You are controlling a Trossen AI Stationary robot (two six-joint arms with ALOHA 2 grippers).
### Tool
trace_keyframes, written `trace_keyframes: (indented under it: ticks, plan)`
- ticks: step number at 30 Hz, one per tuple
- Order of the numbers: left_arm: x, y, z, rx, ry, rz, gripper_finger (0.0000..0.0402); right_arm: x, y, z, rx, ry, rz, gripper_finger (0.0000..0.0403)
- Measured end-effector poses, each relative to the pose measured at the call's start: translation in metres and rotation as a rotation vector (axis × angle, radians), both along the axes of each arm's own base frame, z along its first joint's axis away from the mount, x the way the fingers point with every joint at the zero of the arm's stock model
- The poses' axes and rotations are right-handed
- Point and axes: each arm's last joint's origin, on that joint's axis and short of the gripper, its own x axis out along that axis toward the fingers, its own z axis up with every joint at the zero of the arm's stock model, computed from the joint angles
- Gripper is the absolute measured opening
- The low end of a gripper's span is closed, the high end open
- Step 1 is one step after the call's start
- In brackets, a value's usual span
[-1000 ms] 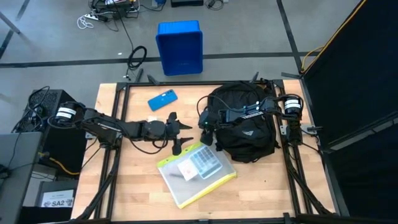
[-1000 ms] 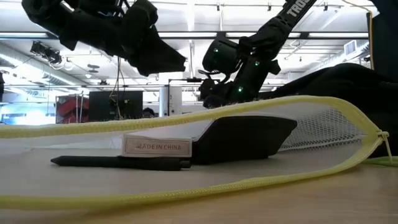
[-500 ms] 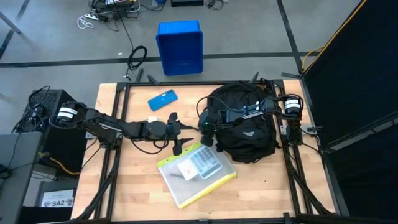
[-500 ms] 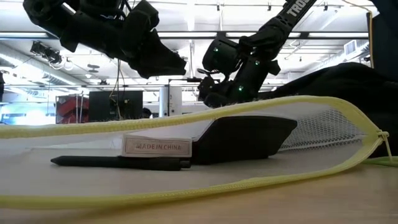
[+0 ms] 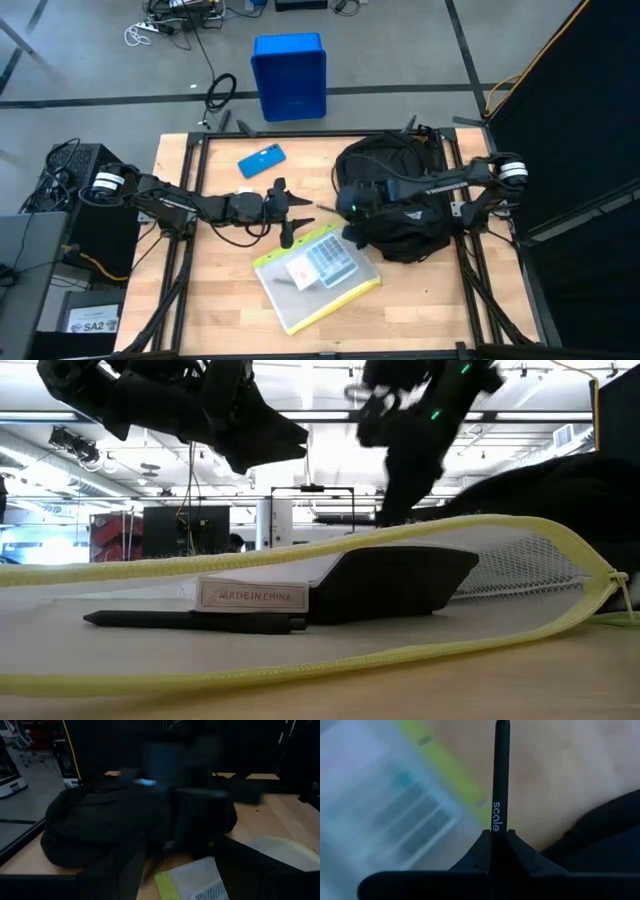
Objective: Unpack backpack
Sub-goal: Put the black pen into the white zip bag
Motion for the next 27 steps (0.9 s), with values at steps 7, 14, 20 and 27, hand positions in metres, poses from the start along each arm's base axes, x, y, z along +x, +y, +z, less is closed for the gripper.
trace_keyframes:
  ticks: [7,14,20,27]
  plan:
    - [0.0,0.0,0.0,0.0,-0.001,0.0,0.0203,-0.018,0.084,0.007,0.046,-0.014,0.283,0.0001]
    - [0.0,0.0,0.001,-0.021,-0.011,0.005,0.0203,-0.031,0.152,0.003,0.111,-0.119,0.468,0.0]
    - [0.0,0.0,0.002,-0.05,-0.029,0.014,0.0203,-0.027,0.185,-0.021,0.15,-0.138,0.535,0.0]
    - [0.0,0.0,0.002,-0.106,-0.035,0.021,0.0203,-0.015,0.182,-0.065,0.135,0.002,0.503,0.0]
